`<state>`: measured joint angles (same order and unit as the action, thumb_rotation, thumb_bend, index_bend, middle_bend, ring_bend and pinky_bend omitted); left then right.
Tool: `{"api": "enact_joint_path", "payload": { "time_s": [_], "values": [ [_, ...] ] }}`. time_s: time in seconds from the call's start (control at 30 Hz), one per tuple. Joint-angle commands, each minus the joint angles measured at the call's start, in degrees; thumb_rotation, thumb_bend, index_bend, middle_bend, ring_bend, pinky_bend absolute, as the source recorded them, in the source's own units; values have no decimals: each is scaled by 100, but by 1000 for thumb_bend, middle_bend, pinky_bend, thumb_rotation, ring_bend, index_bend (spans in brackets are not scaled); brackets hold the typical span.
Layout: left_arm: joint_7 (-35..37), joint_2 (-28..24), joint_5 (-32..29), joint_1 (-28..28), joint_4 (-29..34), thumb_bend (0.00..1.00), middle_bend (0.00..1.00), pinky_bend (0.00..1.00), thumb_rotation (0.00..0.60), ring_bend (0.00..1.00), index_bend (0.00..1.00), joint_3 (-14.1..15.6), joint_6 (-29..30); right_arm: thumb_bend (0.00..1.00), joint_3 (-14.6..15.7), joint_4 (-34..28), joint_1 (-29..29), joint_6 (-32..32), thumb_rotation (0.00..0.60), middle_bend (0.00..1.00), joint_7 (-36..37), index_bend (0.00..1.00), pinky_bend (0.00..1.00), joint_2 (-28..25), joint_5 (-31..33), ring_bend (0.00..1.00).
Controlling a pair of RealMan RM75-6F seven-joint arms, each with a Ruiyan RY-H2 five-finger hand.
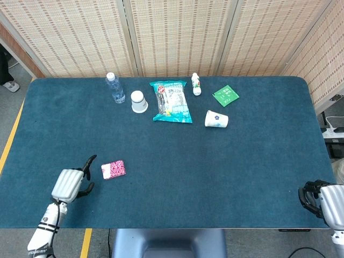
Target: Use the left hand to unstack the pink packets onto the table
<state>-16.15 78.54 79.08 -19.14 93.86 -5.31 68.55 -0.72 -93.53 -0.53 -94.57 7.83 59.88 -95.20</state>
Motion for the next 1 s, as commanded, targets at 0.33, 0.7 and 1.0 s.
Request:
{"api": "enact_joint_path", "payload": {
  "time_s": [0.33, 0.7, 1.0],
  "values": [
    [-1174, 590, -1064, -603, 143, 358, 1000, 1000, 600, 1000, 192, -430, -488, 479, 17, 44, 17, 29, 600, 802, 129, 985, 846, -34, -51, 734],
    [-2210, 1018, -2866, -1164, 351, 357, 1000, 1000, 600, 1000, 180, -571, -709, 478, 34, 65, 24, 38, 600, 802, 177, 985, 846, -43, -89, 734],
    [-2697, 1364, -3705, -1413, 331, 354, 1000, 1000, 600, 1000, 157, -617, -224, 479, 34, 75, 34, 48, 600, 802, 229, 982, 846, -58, -96, 733]
  ]
}}
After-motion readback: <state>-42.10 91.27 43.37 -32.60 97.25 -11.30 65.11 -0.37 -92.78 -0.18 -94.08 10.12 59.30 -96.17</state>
